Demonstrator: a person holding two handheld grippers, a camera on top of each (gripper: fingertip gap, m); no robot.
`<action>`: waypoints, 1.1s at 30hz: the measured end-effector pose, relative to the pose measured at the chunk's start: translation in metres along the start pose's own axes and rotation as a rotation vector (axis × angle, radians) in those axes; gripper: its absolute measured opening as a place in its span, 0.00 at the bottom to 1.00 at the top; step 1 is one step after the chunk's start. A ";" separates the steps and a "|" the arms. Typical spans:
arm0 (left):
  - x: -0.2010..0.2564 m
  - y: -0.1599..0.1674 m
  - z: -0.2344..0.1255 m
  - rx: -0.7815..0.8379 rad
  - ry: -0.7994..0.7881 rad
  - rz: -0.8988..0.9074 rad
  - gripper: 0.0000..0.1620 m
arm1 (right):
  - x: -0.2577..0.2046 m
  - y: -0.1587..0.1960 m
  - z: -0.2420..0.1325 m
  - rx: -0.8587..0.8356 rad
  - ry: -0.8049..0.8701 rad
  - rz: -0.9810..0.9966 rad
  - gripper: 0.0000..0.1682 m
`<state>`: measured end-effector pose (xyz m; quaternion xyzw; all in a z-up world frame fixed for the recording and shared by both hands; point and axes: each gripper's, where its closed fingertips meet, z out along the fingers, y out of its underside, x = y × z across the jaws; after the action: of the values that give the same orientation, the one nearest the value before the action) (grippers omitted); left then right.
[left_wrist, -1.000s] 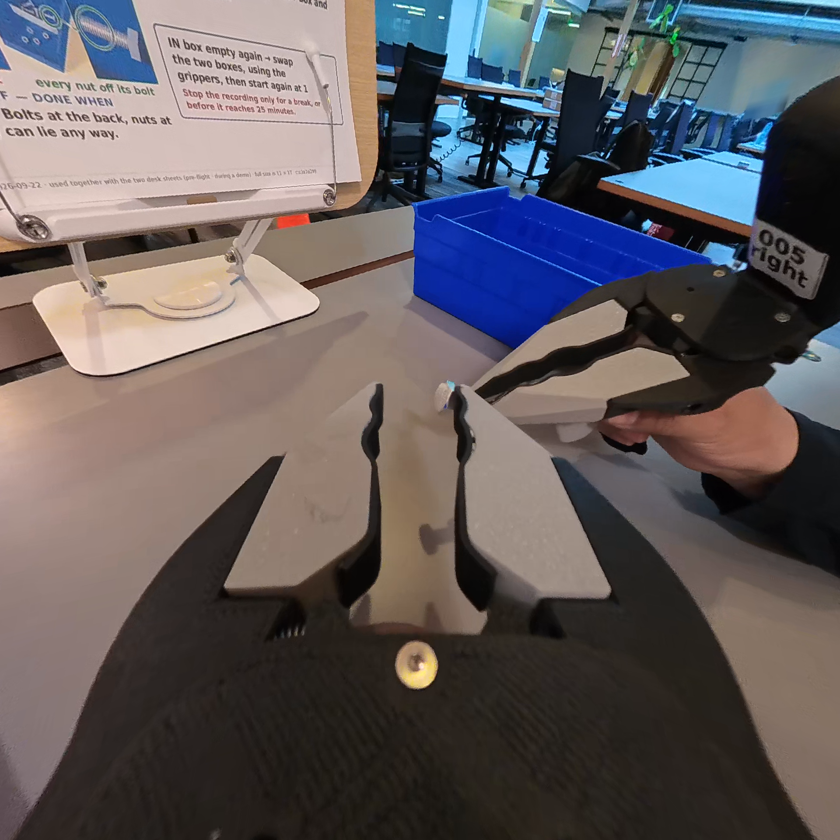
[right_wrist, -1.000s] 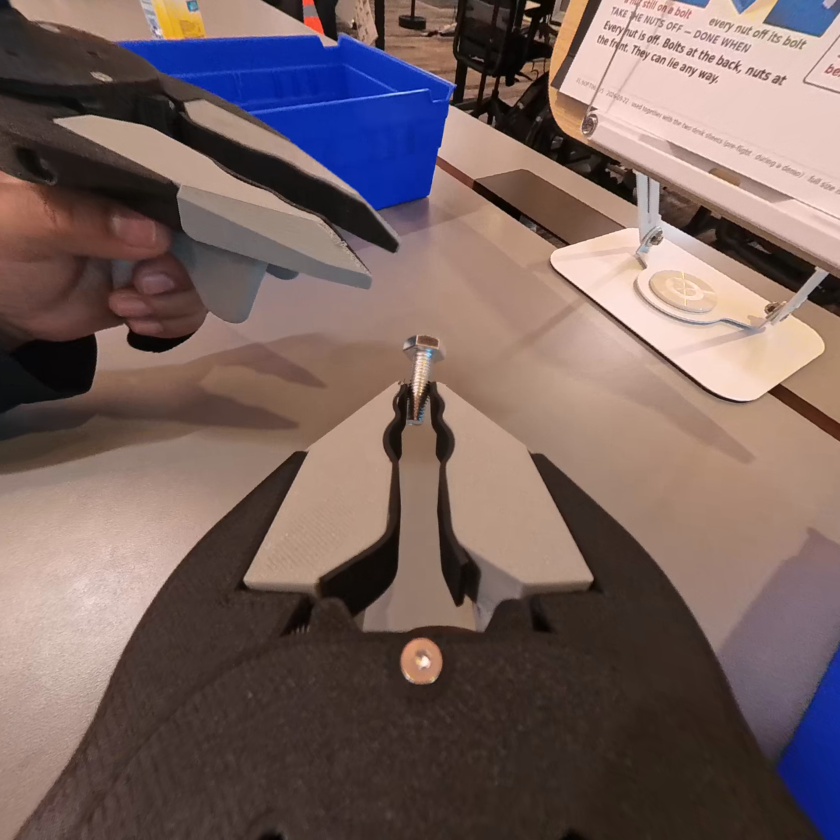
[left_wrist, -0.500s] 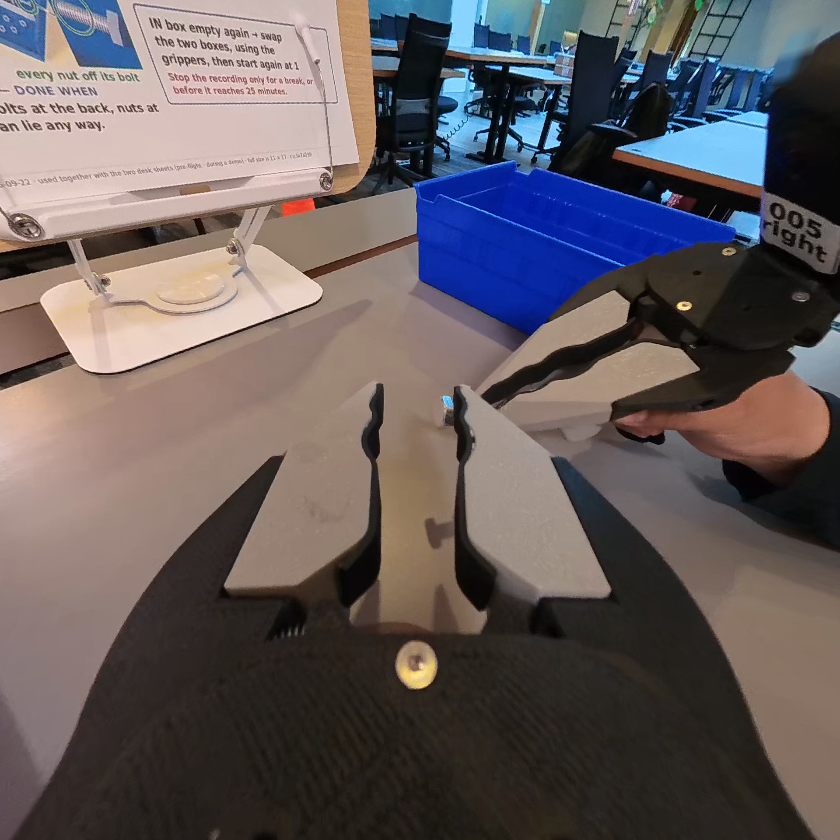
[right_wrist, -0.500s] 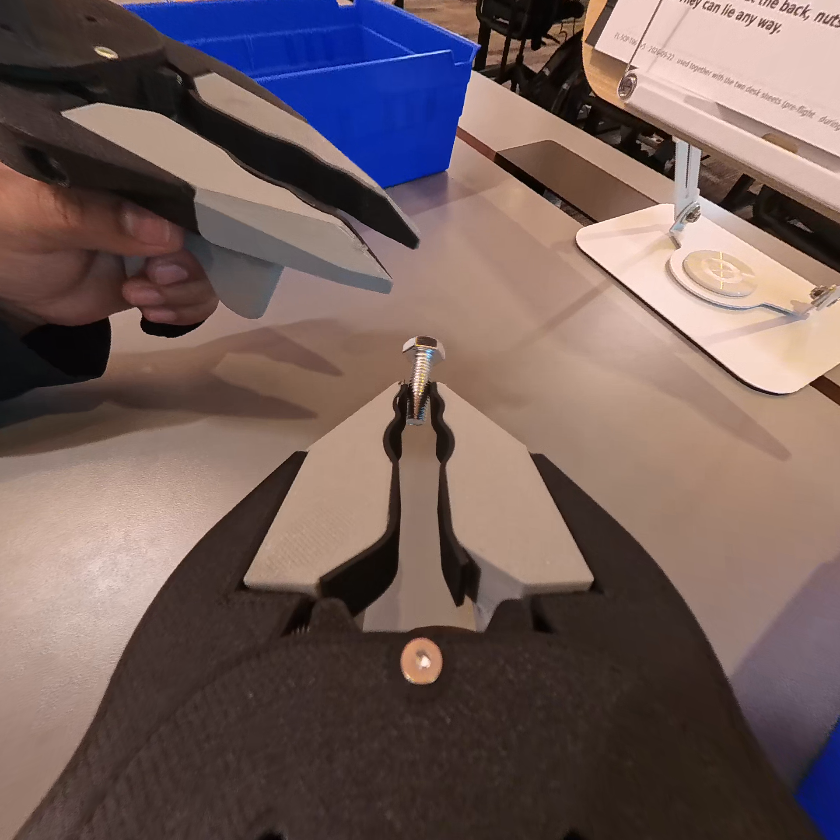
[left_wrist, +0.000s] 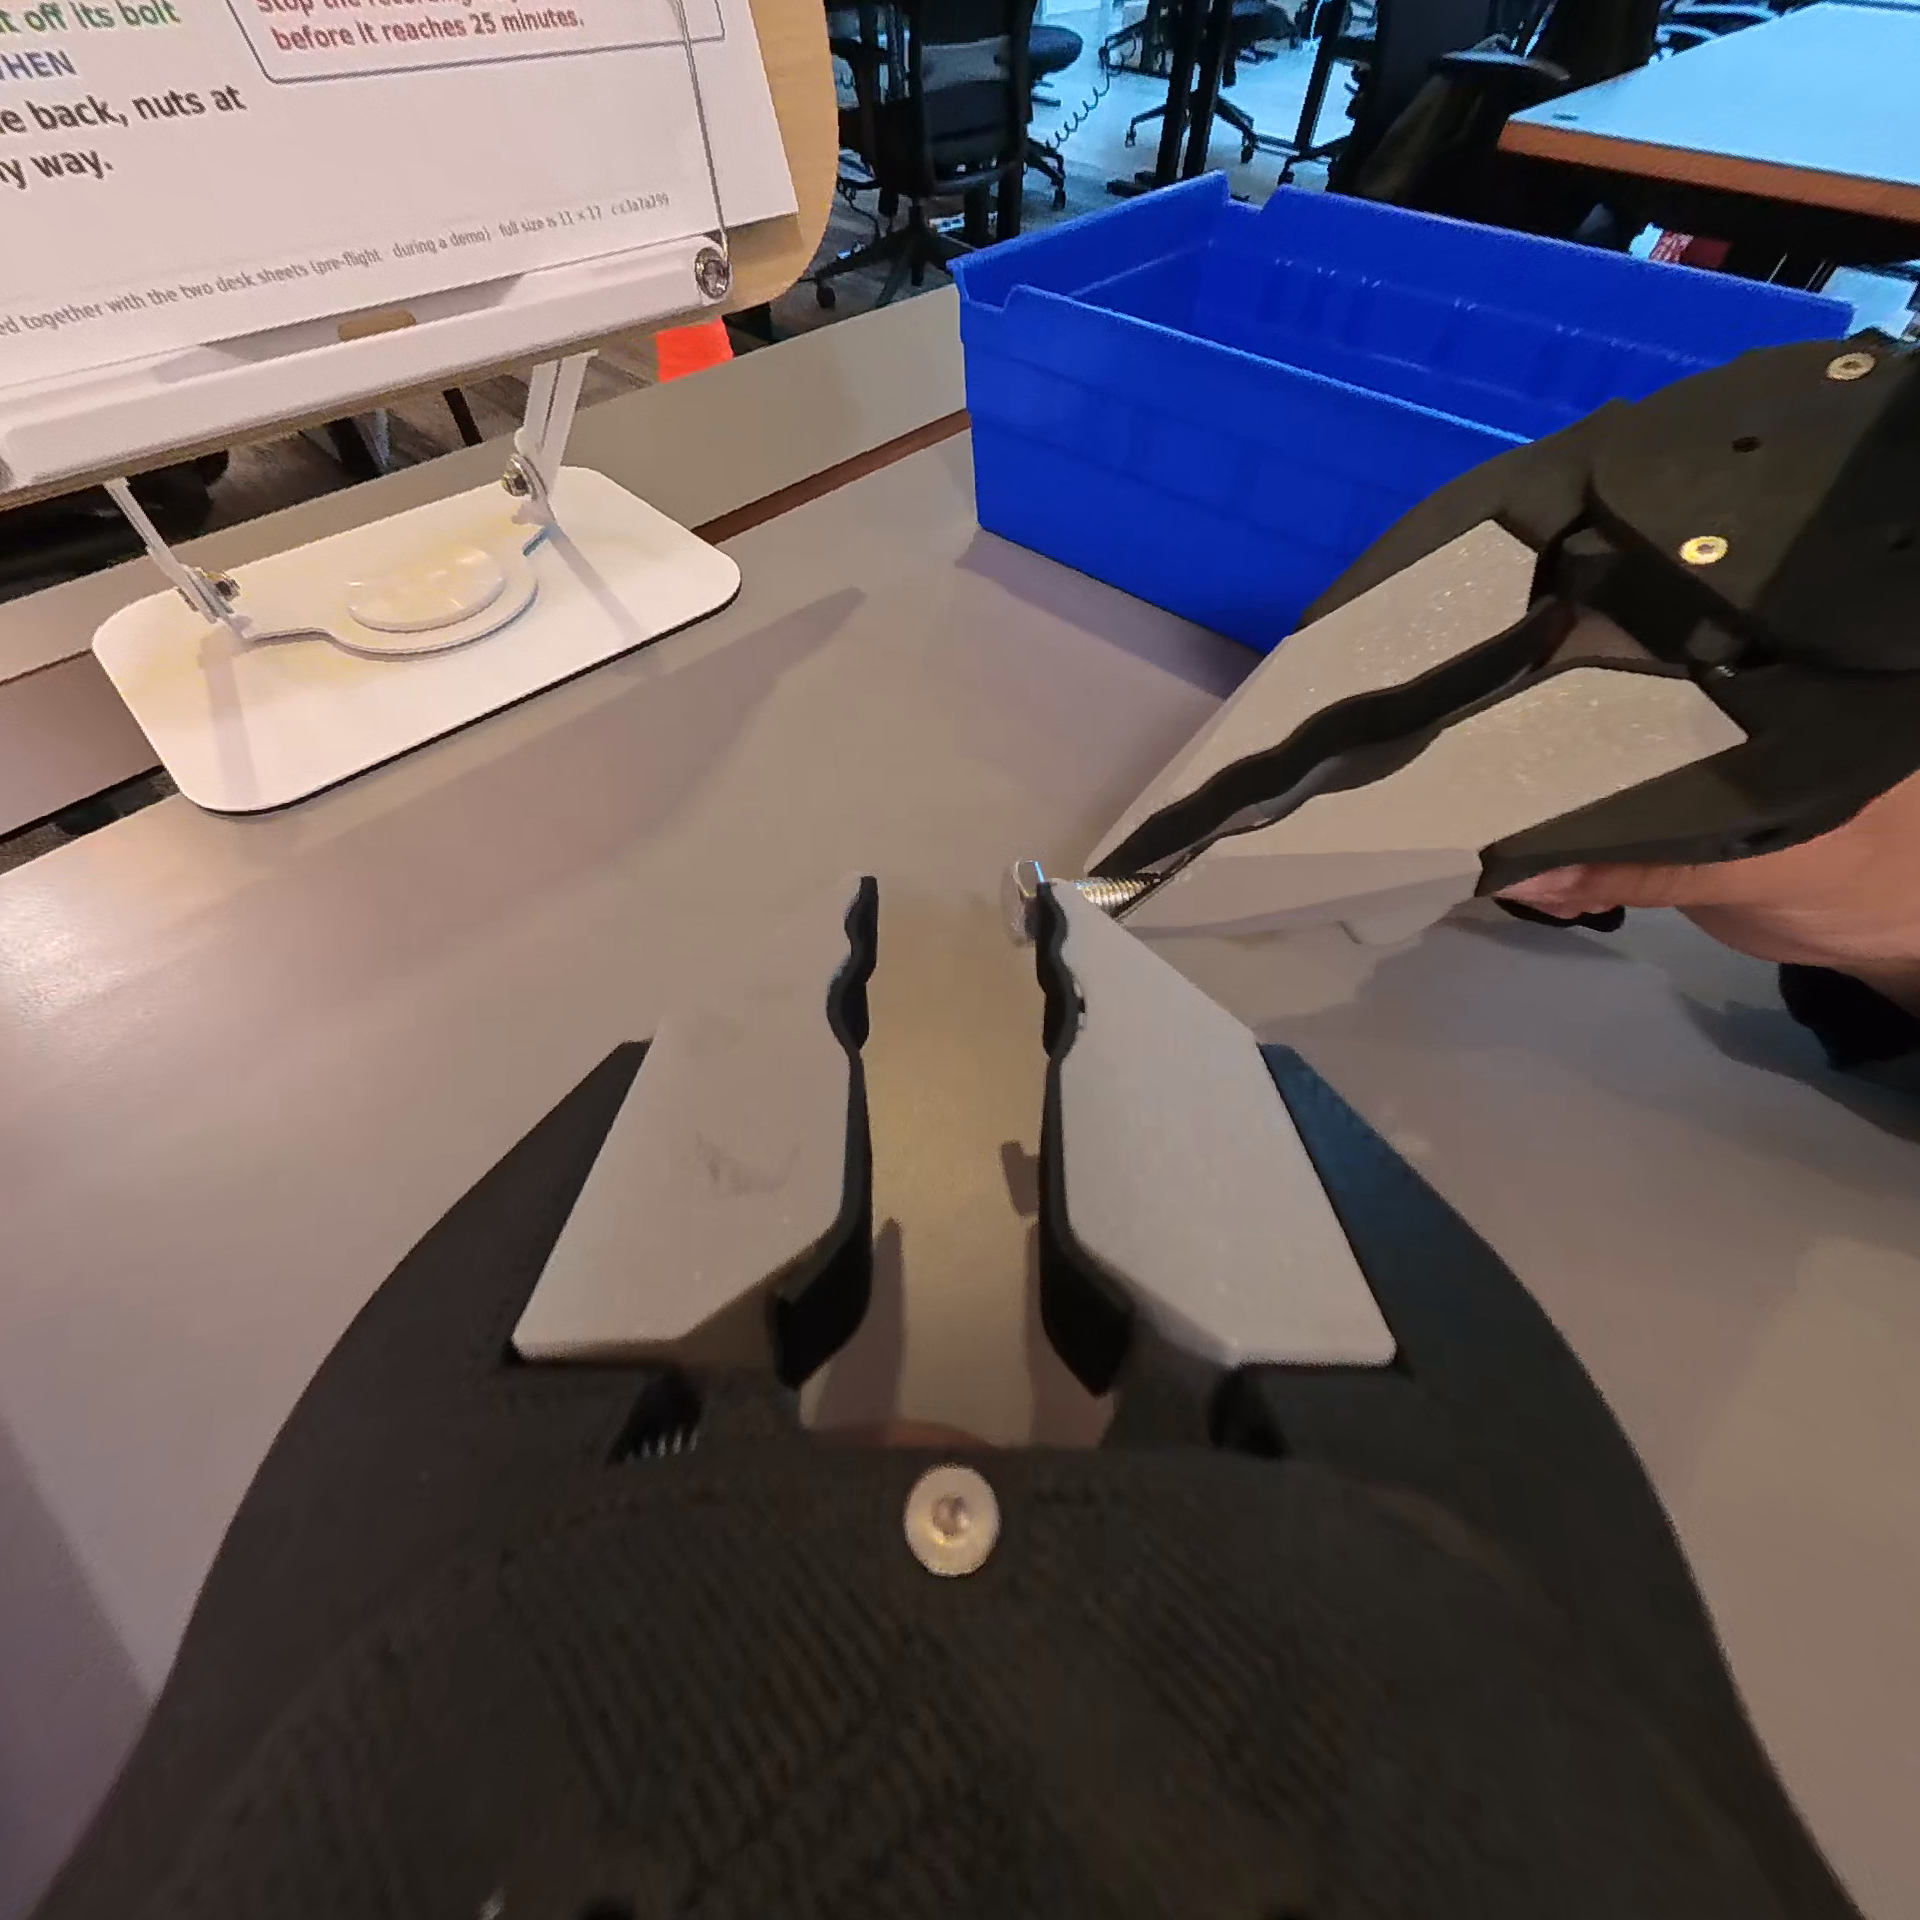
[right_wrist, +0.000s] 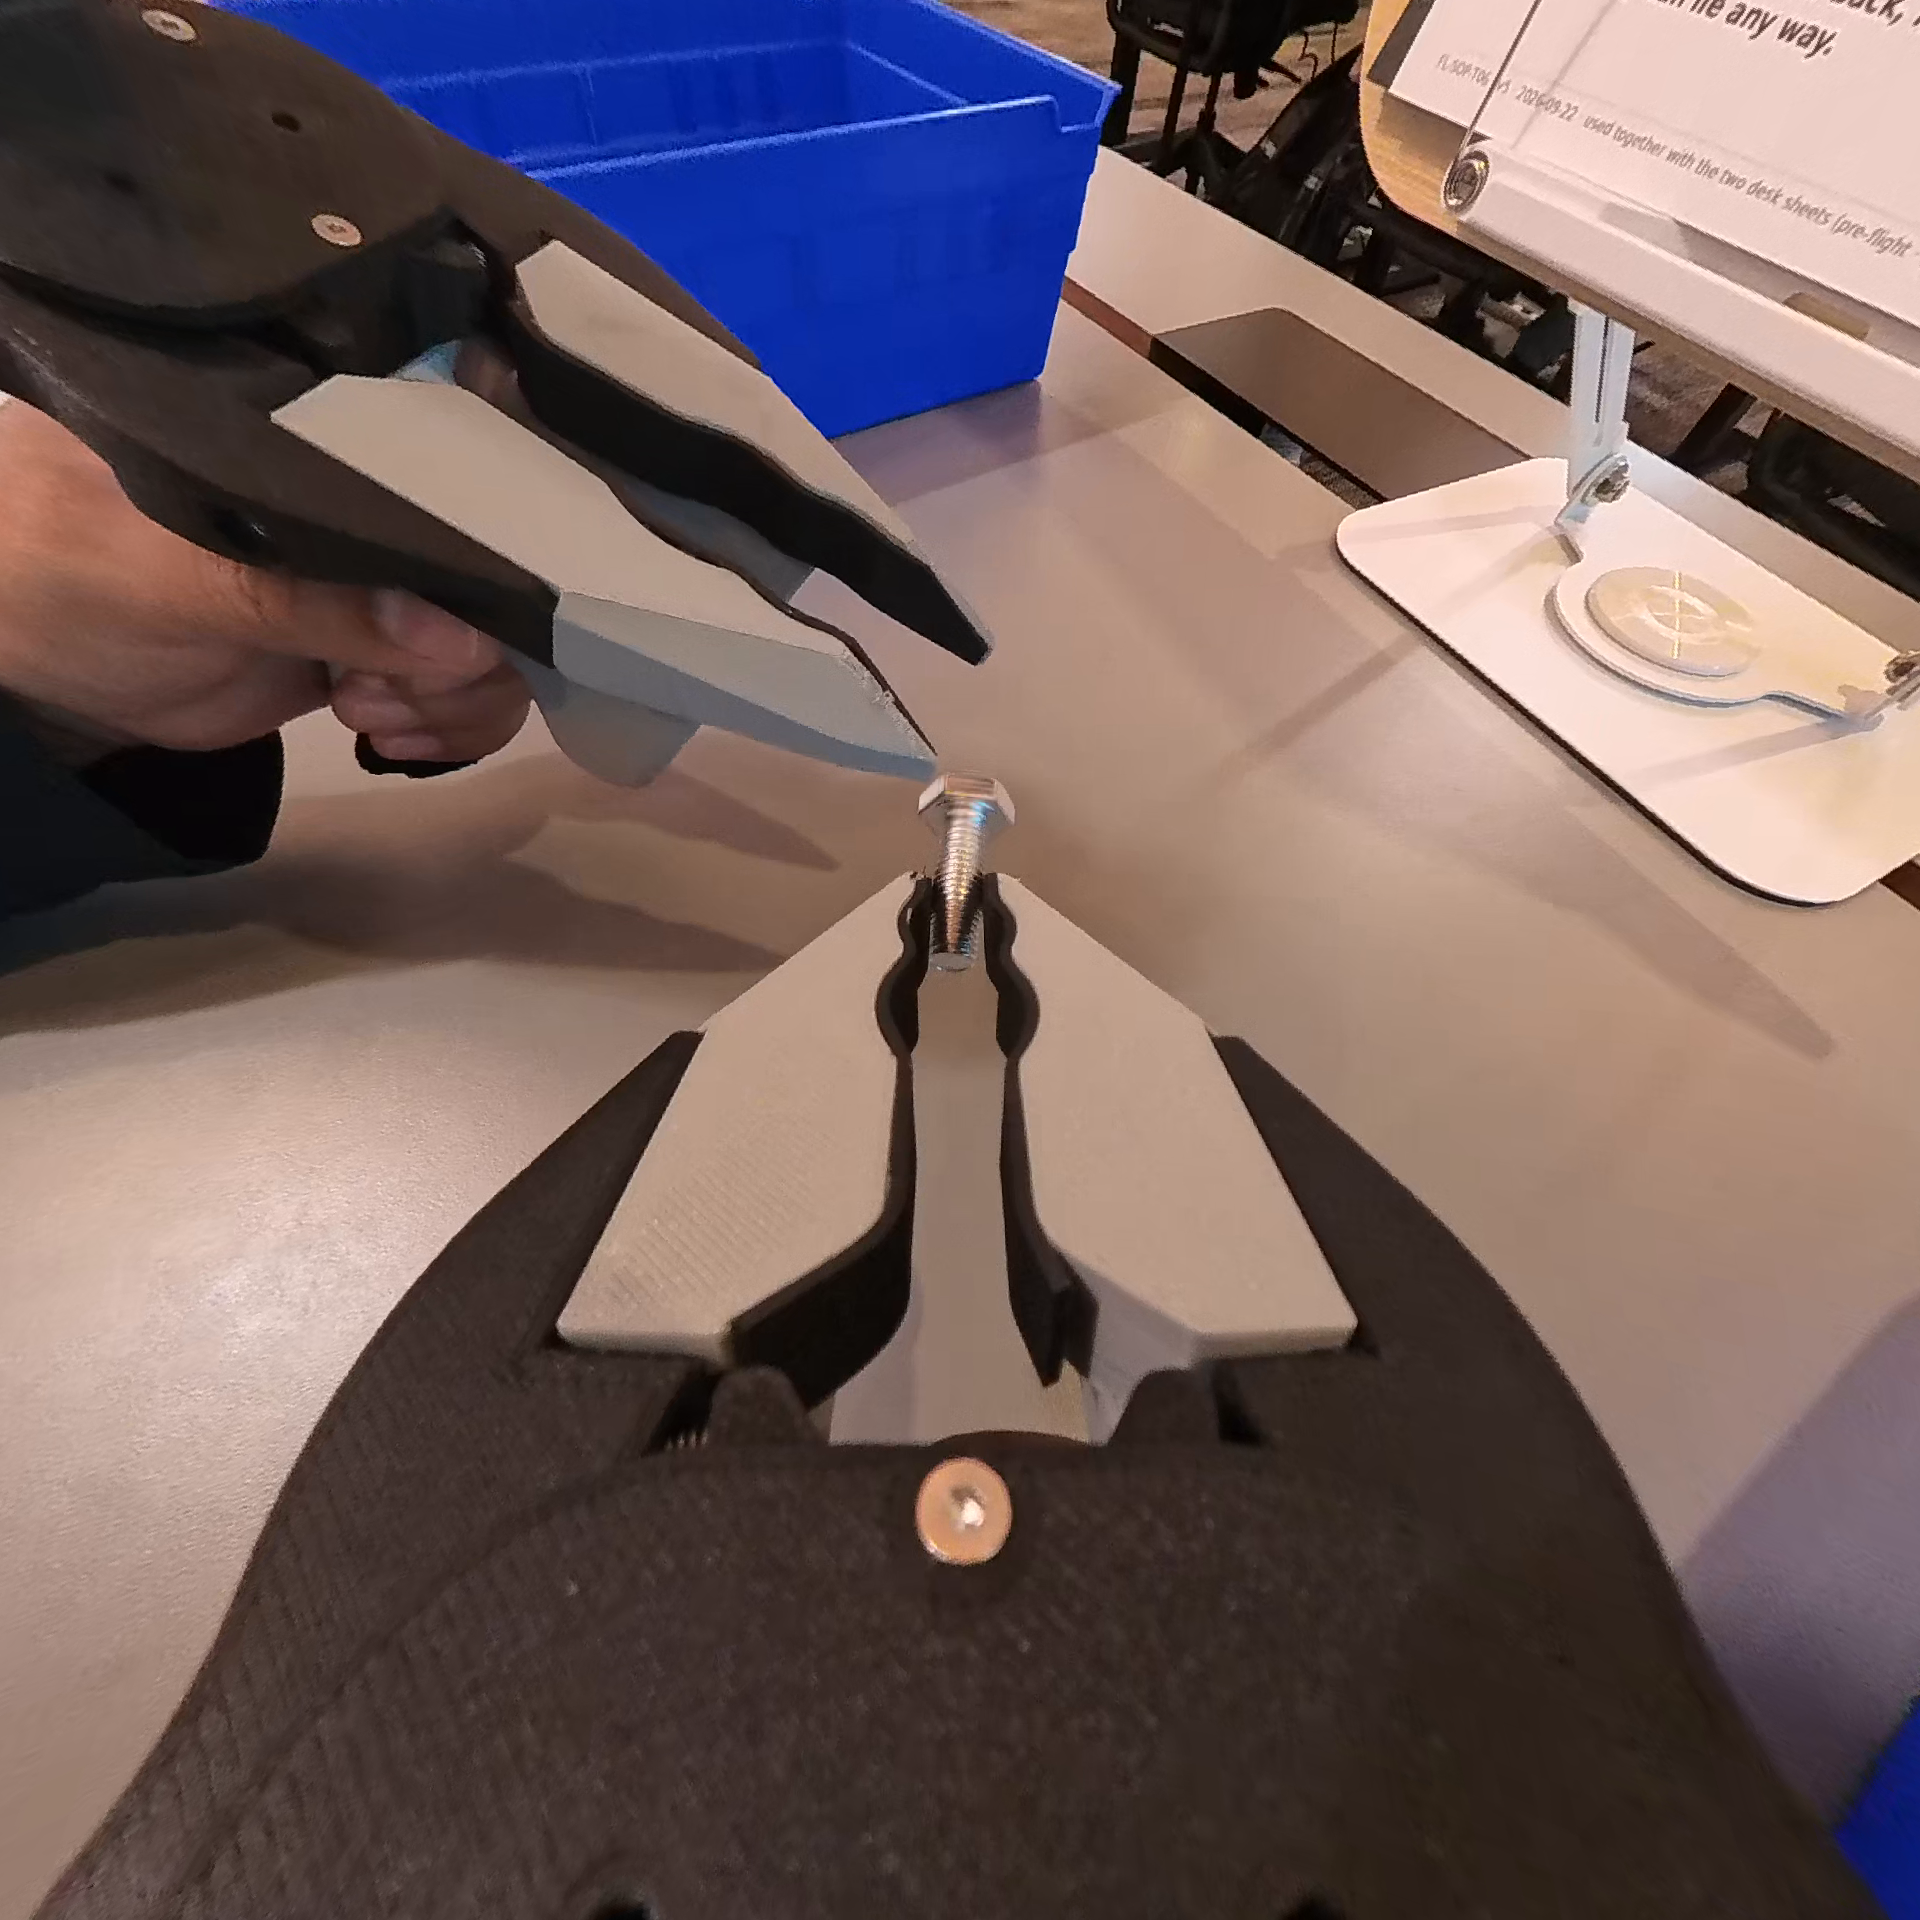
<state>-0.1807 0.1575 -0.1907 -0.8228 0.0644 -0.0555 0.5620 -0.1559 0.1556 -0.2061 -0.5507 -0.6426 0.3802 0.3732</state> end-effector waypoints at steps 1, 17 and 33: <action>0.000 0.001 0.000 -0.002 -0.002 -0.001 0.17 | 0.000 0.001 0.001 -0.002 -0.001 0.001 0.04; -0.003 0.001 0.000 0.001 0.022 -0.076 0.20 | 0.003 0.002 0.001 -0.002 0.013 0.011 0.04; 0.009 -0.002 0.001 0.023 0.142 -0.214 0.13 | -0.002 0.005 0.009 0.001 0.002 0.004 0.04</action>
<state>-0.1719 0.1575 -0.1887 -0.8123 0.0153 -0.1742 0.5563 -0.1614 0.1531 -0.2144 -0.5519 -0.6411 0.3808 0.3734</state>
